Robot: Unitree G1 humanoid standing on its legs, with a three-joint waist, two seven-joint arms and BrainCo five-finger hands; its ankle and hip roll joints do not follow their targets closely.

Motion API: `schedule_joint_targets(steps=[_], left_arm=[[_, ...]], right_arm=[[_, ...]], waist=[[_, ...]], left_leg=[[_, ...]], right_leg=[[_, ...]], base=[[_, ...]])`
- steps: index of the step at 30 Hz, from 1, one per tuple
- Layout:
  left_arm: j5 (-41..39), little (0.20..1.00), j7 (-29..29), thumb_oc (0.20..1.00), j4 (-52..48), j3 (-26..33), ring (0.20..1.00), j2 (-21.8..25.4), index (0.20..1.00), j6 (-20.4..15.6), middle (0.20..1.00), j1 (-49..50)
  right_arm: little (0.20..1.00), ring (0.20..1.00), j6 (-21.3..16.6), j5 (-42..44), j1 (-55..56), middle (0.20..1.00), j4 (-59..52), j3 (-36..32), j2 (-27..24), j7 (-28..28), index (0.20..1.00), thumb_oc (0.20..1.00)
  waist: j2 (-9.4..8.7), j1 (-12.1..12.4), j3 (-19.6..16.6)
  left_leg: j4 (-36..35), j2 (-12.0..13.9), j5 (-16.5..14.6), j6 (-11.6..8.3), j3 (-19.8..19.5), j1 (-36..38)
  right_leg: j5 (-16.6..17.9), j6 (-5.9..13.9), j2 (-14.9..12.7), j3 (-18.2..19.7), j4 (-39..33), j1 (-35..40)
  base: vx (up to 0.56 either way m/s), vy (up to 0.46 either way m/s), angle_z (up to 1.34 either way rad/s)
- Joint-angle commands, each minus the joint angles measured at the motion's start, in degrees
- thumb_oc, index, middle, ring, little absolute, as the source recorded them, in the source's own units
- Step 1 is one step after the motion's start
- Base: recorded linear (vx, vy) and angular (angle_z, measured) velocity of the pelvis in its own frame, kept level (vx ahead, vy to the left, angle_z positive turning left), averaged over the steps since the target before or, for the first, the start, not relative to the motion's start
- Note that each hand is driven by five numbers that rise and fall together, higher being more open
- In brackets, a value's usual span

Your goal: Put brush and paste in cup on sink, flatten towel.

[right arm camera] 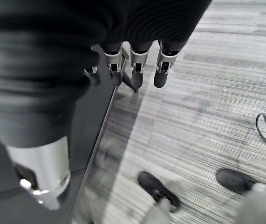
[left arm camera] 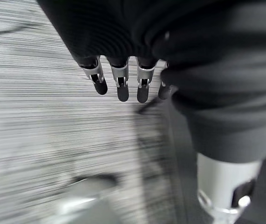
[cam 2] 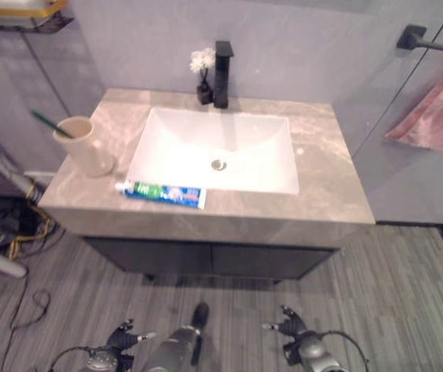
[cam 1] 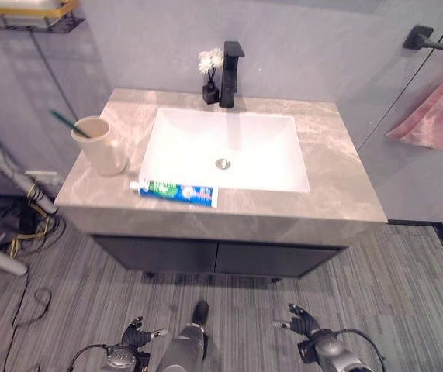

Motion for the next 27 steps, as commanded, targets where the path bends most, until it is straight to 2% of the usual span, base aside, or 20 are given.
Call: schedule_joint_targets(steps=[1, 2, 3, 6, 8, 9, 11, 12, 13, 14, 15, 16, 17, 18, 20, 27], left_arm=[[1.02, 1.0, -0.39, 1.0, -5.22, -0.57, 1.0, 2.09, 1.0, -1.63, 1.0, -0.87], [1.78, 1.0, -0.82, 1.0, -6.7, -0.84, 1.0, 2.5, 1.0, -1.47, 1.0, -0.24], [2.07, 1.0, -0.97, 1.0, -7.03, -1.1, 1.0, 2.77, 1.0, -1.49, 1.0, -0.22], [3.1, 1.0, -1.12, 1.0, -7.3, -1.44, 1.0, 2.89, 1.0, -1.51, 1.0, 0.34], [2.94, 1.0, -1.16, 1.0, -7.37, -1.53, 1.0, 2.74, 1.0, -1.43, 1.0, 0.71], [3.22, 1.0, -1.37, 1.0, -6.84, -1.56, 1.0, 2.68, 1.0, -1.29, 1.0, 0.71], [3.28, 1.0, -1.44, 1.0, -6.78, -1.33, 1.0, 2.57, 1.0, -1.32, 1.0, 1.01], [3.44, 1.0, -1.43, 1.0, -5.63, -1.56, 1.0, 2.16, 1.0, -1.55, 1.0, 1.08], [3.29, 1.0, -1.42, 1.0, -5.24, -1.55, 1.0, 1.91, 1.0, -1.63, 1.0, 1.14], [3.29, 1.0, -1.42, 1.0, -5.23, -1.55, 1.0, 1.89, 1.0, -1.64, 1.0, 1.14], [3.01, 1.0, -1.55, 1.0, -4.88, -1.41, 1.0, 1.48, 1.0, -1.68, 1.0, 1.37], [2.98, 1.0, -1.55, 1.0, -4.76, -1.53, 1.0, 1.43, 1.0, -1.77, 1.0, 1.0], [3.66, 1.0, -0.8, 1.0, -3.7, -1.95, 1.0, 1.46, 1.0, -1.78, 1.0, 0.34], [3.5, 1.0, -0.82, 1.0, -3.68, -2.19, 1.0, 1.07, 1.0, -1.75, 1.0, 0.21], [3.71, 1.0, -0.76, 1.0, -3.13, -2.18, 1.0, 0.81, 1.0, -1.9, 1.0, 0.1], [3.03, 1.0, -0.89, 1.0, -3.78, -3.41, 1.0, -0.7, 1.0, -2.11, 1.0, -0.5]], right_arm=[[1.0, 1.0, -1.45, -0.61, -0.61, 1.0, -3.93, -1.62, -0.82, 0.93, 1.0, 1.0], [1.0, 1.0, -1.39, -0.41, -0.19, 1.0, -5.14, -1.72, -1.02, 1.45, 1.0, 1.0], [1.0, 1.0, -1.37, -0.66, -0.24, 1.0, -5.55, -1.48, -1.13, 1.49, 1.0, 1.0], [1.0, 1.0, -1.4, -1.07, -0.31, 1.0, -4.69, -1.44, -0.88, 1.39, 1.0, 1.0], [1.0, 1.0, -1.32, -1.34, -0.65, 1.0, -4.42, -1.14, -0.78, 1.26, 1.0, 1.0], [1.0, 1.0, -1.43, -1.33, -0.58, 1.0, -5.25, -0.74, -0.86, 1.47, 1.0, 1.0], [1.0, 1.0, -1.51, -1.59, -0.58, 1.0, -5.57, -0.87, -0.95, 1.28, 1.0, 1.0], [1.0, 1.0, -1.9, -1.23, -0.34, 1.0, -6.73, -0.56, -1.39, 1.13, 1.0, 1.0], [1.0, 1.0, -2.0, -1.01, -0.47, 1.0, -6.78, -0.59, -1.42, 1.04, 1.0, 1.0], [1.0, 1.0, -2.0, -1.01, -0.46, 1.0, -6.78, -0.58, -1.43, 1.04, 1.0, 1.0], [1.0, 1.0, -2.0, -1.06, -1.13, 1.0, -7.54, -0.24, -1.78, 0.92, 1.0, 1.0], [1.0, 1.0, -2.02, -1.26, -1.67, 1.0, -7.63, -0.03, -2.0, 0.8, 1.0, 1.0], [1.0, 1.0, -1.77, -1.93, -2.26, 1.0, -7.11, 0.41, -2.65, 0.43, 1.0, 1.0], [1.0, 1.0, -1.85, -1.92, -2.02, 1.0, -6.8, 0.35, -2.37, 0.44, 1.0, 1.0], [1.0, 1.0, -1.9, -2.32, -2.49, 1.0, -7.22, 1.1, -2.36, 0.3, 1.0, 1.0], [1.0, 1.0, -2.38, -2.24, -3.56, 1.0, -5.75, 0.48, -4.43, -0.47, 1.0, 1.0]], waist=[[-1.1, 0.84, 0.15], [-0.91, 0.47, 0.39], [-0.75, 0.28, 0.75], [-0.84, 0.63, 1.14], [-0.63, 1.02, 1.16], [-0.51, 0.77, 0.94], [-0.46, 0.75, 0.98], [-0.55, 0.74, 0.56], [-0.57, 0.83, 0.58], [-0.55, 0.8, 0.67], [-0.46, 0.63, 1.43], [-0.89, 0.22, 1.95], [-0.87, -0.18, 2.82], [-1.07, 0.02, 2.76], [-1.8, 0.26, 2.74], [-1.17, 0.12, 0.78]], left_leg=[[8.88, -0.39, -7.25, -2.19, 0.57, -3.37], [9.61, -1.11, -9.01, -0.99, 0.9, -1.67], [9.84, -1.27, -9.54, -0.57, 1.08, -0.96], [9.8, -1.49, -10.67, 0.23, 1.83, 0.87], [8.73, -1.49, -10.5, 0.42, 1.61, 1.77], [7.25, -1.81, -9.79, 0.46, 1.06, 2.58], [6.2, -1.69, -9.23, 0.51, 0.98, 3.14], [3.99, -1.11, -8.8, -0.08, 1.7, 4.25], [3.2, -0.77, -8.85, -0.28, 1.89, 4.79], [3.18, -0.76, -8.9, -0.3, 1.84, 4.94], [2.53, 0.18, -9.55, -0.94, 2.18, 6.35], [2.84, 0.17, -10.09, -1.41, 1.93, 6.77], [3.41, 0.66, -10.89, -1.49, 1.82, 7.66], [4.52, 0.65, -10.38, -1.91, 1.77, 6.98], [4.23, 0.29, -10.84, -2.3, 1.44, 6.91], [-1.18, 1.85, -8.75, -4.4, -0.77, 8.32]], right_leg=[[13.17, 4.91, -8.44, 2.84, -0.94, -4.36], [17.09, 4.68, -9.16, 2.99, 2.71, -5.8], [18.52, 4.64, -9.15, 2.67, 4.23, -6.86], [21.93, 5.5, -10.37, 0.88, 4.24, -6.97], [23.14, 6.09, -9.31, 0.62, 4.34, -6.9], [21.58, 5.66, -6.38, 1.46, 4.71, -7.81], [19.89, 5.69, -5.47, 0.21, 4.85, -9.79], [16.0, 5.31, -5.74, -2.61, -1.27, -9.13], [14.62, 5.08, -6.05, -3.78, -4.2, -9.65], [14.56, 5.05, -6.04, -3.84, -4.24, -9.48], [15.35, 5.46, -7.4, -5.2, -11.05, -11.92], [17.52, 6.04, -8.66, -4.44, -15.21, -13.33], [18.72, 6.4, -8.92, -4.1, -16.46, -13.48], [18.04, 6.64, -9.01, -3.94, -16.27, -12.2], [17.93, 6.06, -7.76, -2.95, -17.85, -10.86], [16.98, 4.11, -6.14, -5.48, -22.03, -7.96]], base=[[0.2, 0.303, -0.14], [0.24, 0.381, 0.05], [0.22, 0.365, 0.18], [0.1, 0.173, 0.11], [0.1, 0.135, -0.06], [0.12, 0.135, 0.03], [0.09, 0.092, 0.0], [0.13, 0.072, -0.19], [0.11, 0.019, -0.42], [0.12, -0.064, -0.47], [0.12, -0.131, -0.48], [0.16, -0.158, -0.25], [0.08, -0.148, -0.06], [0.06, -0.136, 0.13], [0.04, -0.168, 0.31], [0.05, -0.144, 0.16]])
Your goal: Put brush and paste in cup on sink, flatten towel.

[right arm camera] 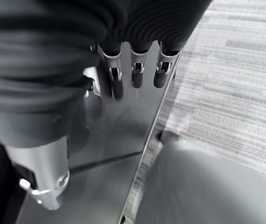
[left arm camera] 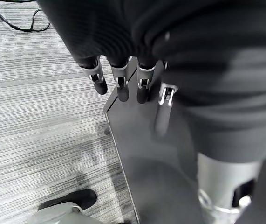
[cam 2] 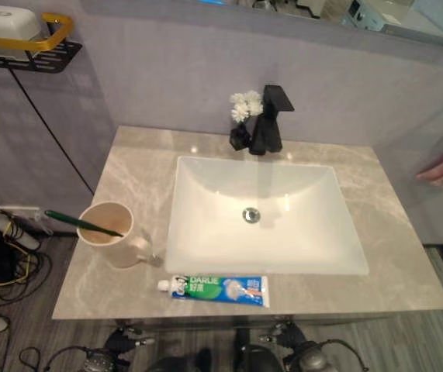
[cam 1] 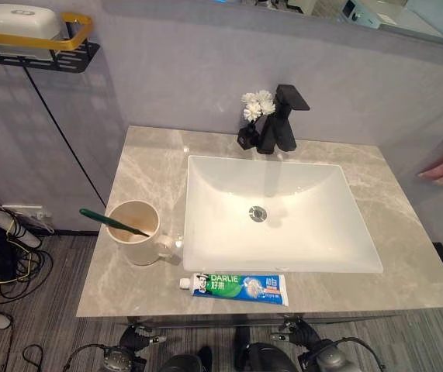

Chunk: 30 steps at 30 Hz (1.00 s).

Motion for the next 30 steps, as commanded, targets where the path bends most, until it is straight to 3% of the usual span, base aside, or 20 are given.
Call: schedule_joint_targets(steps=[1, 10, 13, 15, 17, 18, 20, 22, 25, 30], left_arm=[[0.44, 1.0, 0.06, 1.0, -3.85, -1.13, 1.0, -1.55, 1.0, -3.12, 1.0, -4.95], [2.0, 1.0, 0.13, 1.0, -2.53, -2.14, 1.0, -1.73, 1.0, -2.9, 1.0, -5.41], [4.55, 1.0, 0.27, 1.0, -4.9, -2.98, 1.0, -0.91, 1.0, -3.07, 1.0, -5.03], [5.43, 1.0, 0.06, 1.0, -8.0, -2.71, 1.0, 0.28, 1.0, -3.28, 1.0, -4.62], [5.57, 1.0, -0.02, 1.0, -10.17, -2.24, 1.0, 1.63, 1.0, -3.55, 1.0, -4.33], [5.5, 1.0, -0.26, 1.0, -11.21, -2.06, 1.0, 1.97, 1.0, -3.7, 1.0, -3.86], [4.96, 1.0, 0.37, 1.0, -10.83, -1.41, 1.0, 2.04, 1.0, -3.91, 1.0, -3.86], [5.02, 1.0, 0.46, 1.0, -10.71, -1.27, 1.0, 1.89, 1.0, -3.85, 1.0, -3.63], [3.28, 1.0, 0.75, 1.0, -8.43, 0.08, 1.0, 1.3, 1.0, -3.92, 1.0, -3.5], [2.09, 1.0, 0.64, 1.0, -6.39, 0.87, 1.0, 0.4, 1.0, -4.07, 1.0, -3.19]], right_arm=[[1.0, 1.0, -3.3, 0.31, -6.39, 1.0, -0.94, -1.29, -0.97, -1.36, 1.0, 1.0], [1.0, 1.0, -3.42, -0.29, -6.57, 1.0, 0.33, -0.58, -0.45, -1.26, 1.0, 1.0], [1.0, 1.0, -3.55, -1.29, -6.28, 1.0, -0.58, -0.46, -0.46, -1.08, 1.0, 1.0], [1.0, 1.0, -3.72, -1.66, -6.45, 1.0, -1.61, -0.66, -0.65, -0.74, 1.0, 1.0], [1.0, 1.0, -3.89, -2.35, -6.97, 1.0, -2.95, -0.74, -1.31, -0.58, 1.0, 1.0], [1.0, 1.0, -3.85, -2.77, -7.04, 1.0, -3.15, -0.82, -1.58, -0.59, 1.0, 1.0], [1.0, 1.0, -3.77, -4.07, -9.04, 1.0, -2.79, -0.35, -1.87, -1.06, 1.0, 1.0], [1.0, 1.0, -3.93, -4.08, -8.78, 1.0, -2.75, -0.48, -2.07, -1.05, 1.0, 1.0], [1.0, 1.0, -3.73, -5.83, -9.97, 1.0, -2.42, 1.18, -2.41, -1.07, 1.0, 1.0], [1.0, 1.0, -3.7, -5.83, -8.05, 1.0, -2.12, 0.09, -3.82, -1.22, 1.0, 1.0]], waist=[[-0.33, 0.08, -1.37], [0.3, 0.02, -2.67], [0.64, -0.16, -1.79], [0.78, -0.74, -0.47], [1.14, -1.48, 0.7], [1.19, -1.26, 0.76], [1.63, 0.93, 0.83], [1.15, 1.47, 0.58], [0.8, 2.16, -0.57], [0.61, 1.05, -2.21]], left_leg=[[0.93, 4.84, 2.08, -5.91, -6.87, -4.53], [-1.43, 5.72, 2.82, -6.38, -7.96, -2.5], [-1.32, 5.21, 2.49, -5.32, -7.4, -1.9], [-0.81, 4.93, 2.63, -4.71, -7.42, -2.18], [0.69, 4.32, 2.56, -4.22, -8.46, -3.4], [1.53, 3.91, 2.26, -4.16, -8.34, -4.08], [2.34, 4.81, 2.07, -4.75, -7.32, -5.29], [2.92, 4.65, 1.77, -5.17, -7.53, -5.73], [1.34, 5.79, 2.71, -6.14, -7.06, -5.52], [-2.31, 7.05, 4.38, -7.29, -8.77, -3.79]], right_leg=[[1.14, 2.35, -1.4, 0.19, -4.02, 2.91], [0.05, 1.72, -0.93, -0.79, -4.29, 4.98], [-0.07, 2.7, -1.05, -0.09, 0.98, 2.79], [1.11, 4.42, -0.69, 1.95, 6.13, -0.48], [1.26, 5.76, 0.82, 6.58, 10.83, -2.9], [0.49, 5.27, 0.44, 7.24, 10.46, -2.89], [-0.13, 3.89, -4.39, 2.03, 6.7, -1.52], [0.06, 3.75, -5.19, 1.03, 2.26, 1.53], [0.0, 3.34, -4.1, 0.84, 0.01, 2.07], [0.05, 2.5, -3.02, -0.59, -4.55, 5.53]], base=[[0.01, -0.073, 0.12], [0.04, -0.022, 0.12], [-0.02, 0.118, -0.02], [-0.1, 0.115, -0.08], [-0.12, 0.069, -0.07], [-0.07, 0.006, 0.03], [-0.07, -0.061, 0.09], [-0.01, -0.134, -0.23], [0.02, -0.148, -0.25], [0.04, -0.094, 0.15]])
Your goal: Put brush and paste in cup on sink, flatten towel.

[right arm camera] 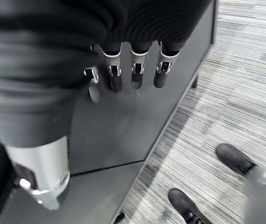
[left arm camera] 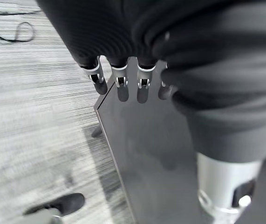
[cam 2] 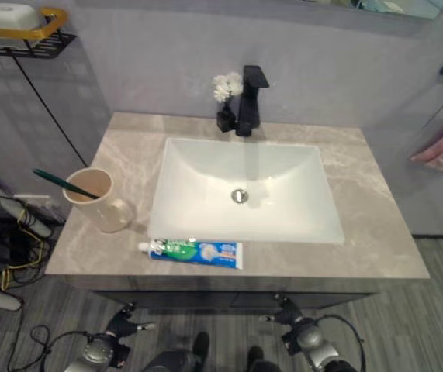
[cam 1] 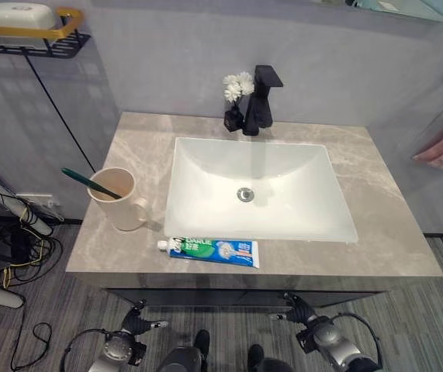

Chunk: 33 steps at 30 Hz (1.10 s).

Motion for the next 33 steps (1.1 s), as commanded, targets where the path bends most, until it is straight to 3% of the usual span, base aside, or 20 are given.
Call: schedule_joint_targets(steps=[1, 13, 17, 18, 19, 20, 23, 25, 27, 29, 31, 33], left_arm=[[-0.26, 1.0, 0.79, 1.0, 0.54, -2.08, 1.0, -1.64, 1.0, -2.64, 1.0, -2.02], [1.79, 1.0, 0.91, 1.0, -5.4, -0.86, 1.0, 0.55, 1.0, -2.32, 1.0, 2.31], [2.83, 1.0, 0.77, 1.0, -4.15, -1.97, 1.0, 0.49, 1.0, -1.95, 1.0, 0.57], [3.12, 1.0, 0.96, 1.0, -3.92, -2.52, 1.0, 0.25, 1.0, -1.84, 1.0, -0.66], [3.49, 1.0, 1.35, 1.0, -4.42, -3.31, 1.0, 0.05, 1.0, -1.94, 1.0, -2.93], [3.63, 1.0, 1.47, 1.0, -4.46, -3.92, 1.0, 0.02, 1.0, -2.13, 1.0, -3.65], [4.06, 1.0, 1.66, 1.0, -3.62, -3.9, 1.0, -0.11, 1.0, -2.48, 1.0, -4.34], [3.89, 1.0, 1.85, 1.0, -3.98, -2.98, 1.0, 0.24, 1.0, -2.76, 1.0, -2.07], [3.34, 1.0, 1.92, 1.0, -4.21, -1.9, 1.0, 0.57, 1.0, -2.83, 1.0, -0.5], [1.82, 1.0, 1.81, 1.0, -4.48, -1.59, 1.0, 0.27, 1.0, -2.78, 1.0, -0.11], [2.01, 1.0, 1.79, 1.0, -3.5, -1.97, 1.0, -0.32, 1.0, -2.73, 1.0, -0.23], [2.86, 1.0, 2.17, 1.0, -1.95, -3.01, 1.0, -1.03, 1.0, -2.66, 1.0, -1.14]], right_arm=[[1.0, 1.0, -1.98, -1.05, -1.68, 1.0, -0.72, -1.3, -3.4, -1.39, 1.0, 1.0], [1.0, 1.0, -2.46, -0.6, -2.69, 1.0, 0.43, -2.17, -3.03, -1.99, 1.0, 1.0], [1.0, 1.0, -2.37, -0.52, -2.6, 1.0, 0.75, -2.95, -3.13, -2.51, 1.0, 1.0], [1.0, 1.0, -2.44, -0.1, -2.31, 1.0, 0.84, -3.68, -3.2, -2.88, 1.0, 1.0], [1.0, 1.0, -2.32, 0.79, -1.8, 1.0, 1.28, -4.64, -3.23, -3.17, 1.0, 1.0], [1.0, 1.0, -2.18, 0.93, -1.88, 1.0, 2.08, -4.55, -3.27, -3.39, 1.0, 1.0], [1.0, 1.0, -2.15, -0.49, -2.59, 1.0, 3.54, -3.23, -2.85, -3.01, 1.0, 1.0], [1.0, 1.0, -2.23, -1.35, -4.55, 1.0, 4.3, -1.02, -1.7, -2.42, 1.0, 1.0], [1.0, 1.0, -2.46, -2.09, -6.75, 1.0, 5.31, 1.35, -0.76, -2.22, 1.0, 1.0], [1.0, 1.0, -2.56, -2.49, -7.68, 1.0, 4.76, 2.14, -0.57, -2.03, 1.0, 1.0], [1.0, 1.0, -2.38, -2.93, -7.15, 1.0, 4.35, 1.94, -1.0, -2.13, 1.0, 1.0], [1.0, 1.0, -2.12, -3.22, -7.63, 1.0, 6.9, 1.64, -0.42, -3.14, 1.0, 1.0]], waist=[[1.03, -0.8, -2.54], [2.76, 0.12, -2.25], [3.61, -0.42, -1.69], [3.92, -1.05, -1.57], [4.49, -2.31, -1.76], [4.73, -2.37, -1.52], [5.11, -2.5, -1.89], [4.6, -1.7, -1.86], [3.93, 0.75, -0.9], [3.74, 1.04, -0.6], [4.51, 0.23, -1.42], [4.87, 0.12, -1.76]], left_leg=[[0.35, 3.19, -2.71, -1.43, -5.53, 1.43], [-4.59, 5.09, -0.13, -2.34, -6.8, 3.12], [-5.86, 5.42, 2.08, -3.93, -7.49, 1.96], [-6.51, 5.88, 3.2, -4.36, -6.62, 1.0], [-8.2, 7.01, 4.22, -4.24, -3.29, -0.29], [-7.69, 6.99, 4.85, -4.28, -3.34, -1.06], [-7.14, 6.56, 3.93, -3.84, -3.59, -1.04], [-1.52, 5.12, 0.78, -3.0, -3.52, -1.15], [2.27, 3.99, -0.1, -3.57, -7.06, -2.23], [0.97, 4.35, 0.6, -4.4, -9.22, -3.19], [-2.16, 5.78, 1.24, -4.01, -7.36, -1.94], [-3.42, 5.54, 1.33, -3.48, -7.34, -0.92]], right_leg=[[0.78, -0.45, 0.67, 0.25, 1.93, -3.13], [-0.26, -0.83, 0.8, -1.4, 3.15, -3.39], [-0.81, -0.9, 0.54, -3.87, 3.51, -3.79], [-0.98, -0.83, 0.09, -5.28, 3.78, -4.06], [-1.24, -0.56, -1.15, -7.49, 4.34, -4.73], [-1.18, -0.68, -1.53, -7.93, 4.41, -4.75], [-1.07, -0.62, -1.53, -7.84, 4.49, -4.47], [-1.34, -1.07, -1.77, -5.13, 4.84, -3.73], [-1.32, -1.69, -1.28, -2.17, 4.65, -3.98], [-0.81, -1.4, -1.42, -1.46, 4.02, -4.25], [-0.89, -1.03, -1.15, -1.84, 4.11, -4.41], [-0.34, -0.94, -1.23, -1.57, 3.47, -4.54]], base=[[0.03, -0.038, 0.23], [0.0, -0.023, 0.05], [-0.04, 0.005, 0.15], [-0.09, 0.093, 0.52], [-0.08, 0.104, 0.72], [-0.05, 0.08, 1.03], [0.04, 0.015, 0.87], [0.08, 0.028, -0.16], [-0.01, 0.007, -0.49], [-0.03, 0.021, -1.13], [0.0, 0.056, -0.17], [0.0, 0.079, 0.22]])
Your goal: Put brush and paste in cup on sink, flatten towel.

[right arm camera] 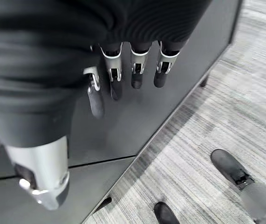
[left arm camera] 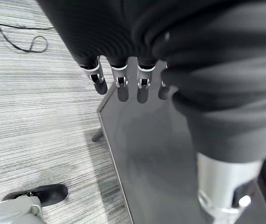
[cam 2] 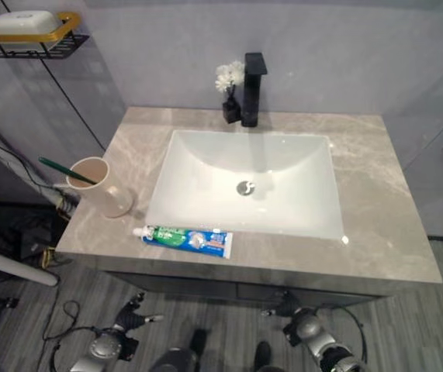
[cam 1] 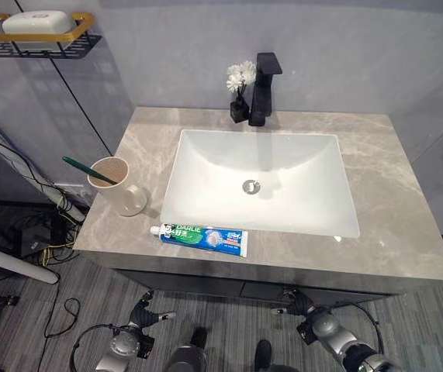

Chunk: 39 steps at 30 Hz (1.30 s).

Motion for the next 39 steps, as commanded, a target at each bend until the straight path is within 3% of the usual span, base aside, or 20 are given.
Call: schedule_joint_targets(steps=[1, 4, 9, 10, 17, 18, 19, 20, 22, 28, 34, 39], left_arm=[[0.65, 1.0, 1.25, 1.0, 0.94, -1.97, 1.0, 0.49, 1.0, -1.58, 1.0, -0.44], [0.18, 1.0, 1.22, 1.0, 0.64, -1.59, 1.0, 0.37, 1.0, -1.55, 1.0, 0.66], [-0.95, 1.0, 0.89, 1.0, 1.68, -1.19, 1.0, 0.01, 1.0, -1.18, 1.0, 1.37], [-2.61, 1.0, 0.69, 1.0, 15.19, 1.41, 1.0, -0.57, 1.0, -0.82, 1.0, -3.63], [-2.19, 1.0, 0.42, 1.0, 19.32, 1.68, 1.0, -2.11, 1.0, -0.43, 1.0, -2.38], [-1.0, 1.0, 1.29, 1.0, 18.47, 1.61, 1.0, -1.72, 1.0, -0.73, 1.0, -2.37], [-0.65, 1.0, 2.83, 1.0, 17.43, 2.28, 1.0, -1.43, 1.0, -0.94, 1.0, -2.13], [-1.28, 1.0, 3.38, 1.0, 16.46, 2.96, 1.0, -1.49, 1.0, -1.0, 1.0, -1.54], [-1.25, 1.0, 3.26, 1.0, 14.05, 3.59, 1.0, -1.24, 1.0, -1.08, 1.0, -0.13], [0.14, 1.0, 3.43, 1.0, 11.92, 2.83, 1.0, 0.01, 1.0, -1.06, 1.0, 1.8], [4.11, 1.0, -2.92, 1.0, -7.11, -3.68, 1.0, 8.69, 1.0, -1.85, 1.0, 5.95], [0.67, 1.0, -12.22, 1.0, -31.58, -2.73, 1.0, 23.4, 1.0, -3.23, 1.0, 13.66]], right_arm=[[1.0, 1.0, -2.25, -0.42, -1.07, 1.0, 0.17, -1.8, -0.31, -1.5, 1.0, 1.0], [1.0, 1.0, -2.19, 4.0, 1.54, 1.0, -0.68, -3.86, 0.37, -0.34, 1.0, 1.0], [1.0, 1.0, -1.7, 2.9, 3.05, 1.0, -0.17, -3.12, 0.63, 0.07, 1.0, 1.0], [1.0, 1.0, -1.68, 8.48, 1.36, 1.0, 10.8, -9.21, -0.46, 0.12, 1.0, 1.0], [1.0, 1.0, -1.7, 7.94, 2.56, 1.0, 10.23, -8.12, 1.0, 0.34, 1.0, 1.0], [1.0, 1.0, -1.66, 9.65, 3.12, 1.0, 9.37, -8.73, 1.46, 0.13, 1.0, 1.0], [1.0, 1.0, -1.99, 23.59, 3.93, 1.0, 9.38, -14.29, 3.69, 0.88, 1.0, 1.0], [1.0, 1.0, -2.29, 24.18, 3.92, 1.0, 8.35, -14.72, 3.98, 1.32, 1.0, 1.0], [1.0, 1.0, -2.47, 20.04, 3.53, 1.0, 5.88, -12.08, 3.54, 1.43, 1.0, 1.0], [1.0, 1.0, -2.38, 19.21, 1.53, 1.0, 3.74, -10.81, 2.77, 0.46, 1.0, 1.0], [1.0, 1.0, -2.09, 17.28, -1.81, 1.0, 7.69, -11.62, 0.63, -0.49, 1.0, 1.0], [1.0, 1.0, -1.44, 13.17, -3.53, 1.0, 14.04, -13.48, -1.4, -1.25, 1.0, 1.0]], waist=[[-0.65, -0.04, -2.72], [-0.72, -0.24, -3.38], [-0.95, 0.0, -3.84], [-3.03, 0.66, -3.88], [-2.68, 0.52, -6.3], [-2.66, 0.51, -6.55], [-2.73, 0.36, -6.63], [-2.8, 0.44, -6.84], [-2.88, 0.89, -6.86], [-3.1, 1.86, -6.64], [-1.43, 2.59, -5.49], [0.5, 3.92, -5.47]], left_leg=[[-0.37, -0.24, 0.76, 1.51, 0.15, -1.14], [-1.13, -0.12, 0.11, 2.1, 2.02, 0.45], [-3.0, 0.39, 0.19, 2.26, 2.54, 2.58], [4.12, -5.1, -1.72, 4.74, 3.24, -0.58], [-3.16, -3.26, 0.04, 4.42, 3.03, 3.61], [-4.82, -2.81, 0.75, 4.22, 2.69, 4.53], [-5.49, -2.5, 0.89, 4.04, 2.77, 5.08], [-5.7, -2.46, 1.13, 4.01, 2.67, 4.79], [-6.09, -2.3, 1.31, 3.87, 2.55, 4.6], [-6.09, -2.15, 1.71, 3.46, 1.56, 3.93], [-6.09, -2.68, 3.35, 2.86, -2.43, 1.25], [-6.09, -3.74, 4.36, 2.32, -4.87, -0.53]], right_leg=[[-3.19, 1.07, -2.64, 4.19, 6.33, -3.94], [-2.59, 1.54, -2.87, 5.34, 5.26, -3.54], [-2.5, 1.8, -3.05, 5.31, 4.48, -2.28], [-5.41, 0.13, -0.11, 4.32, 8.79, -2.7], [-3.71, 0.3, -0.18, 3.94, 3.73, 0.11], [-3.41, 0.36, -0.08, 3.83, 2.93, 0.59], [-2.95, 0.54, -0.08, 3.85, 2.11, 1.1], [-2.58, 0.7, -0.13, 3.8, 1.71, 0.87], [-2.32, 0.83, -0.16, 3.5, 1.17, 0.78], [-2.51, 0.94, -0.26, 2.56, 1.54, 0.73], [-4.01, 0.68, -0.52, -1.11, 5.26, -1.82], [-3.75, 1.14, -1.15, -4.48, 3.66, -1.04]], base=[[0.05, 0.075, -0.1], [0.05, 0.059, -0.32], [0.05, 0.015, -0.21], [0.04, -0.003, 0.03], [0.06, 0.016, 0.02], [0.04, -0.001, 0.05], [0.02, -0.006, 0.06], [0.0, -0.005, 0.06], [-0.03, -0.014, -0.01], [-0.01, 0.0, 0.06], [-0.07, 0.01, 0.3], [-0.04, 0.016, 0.43]])
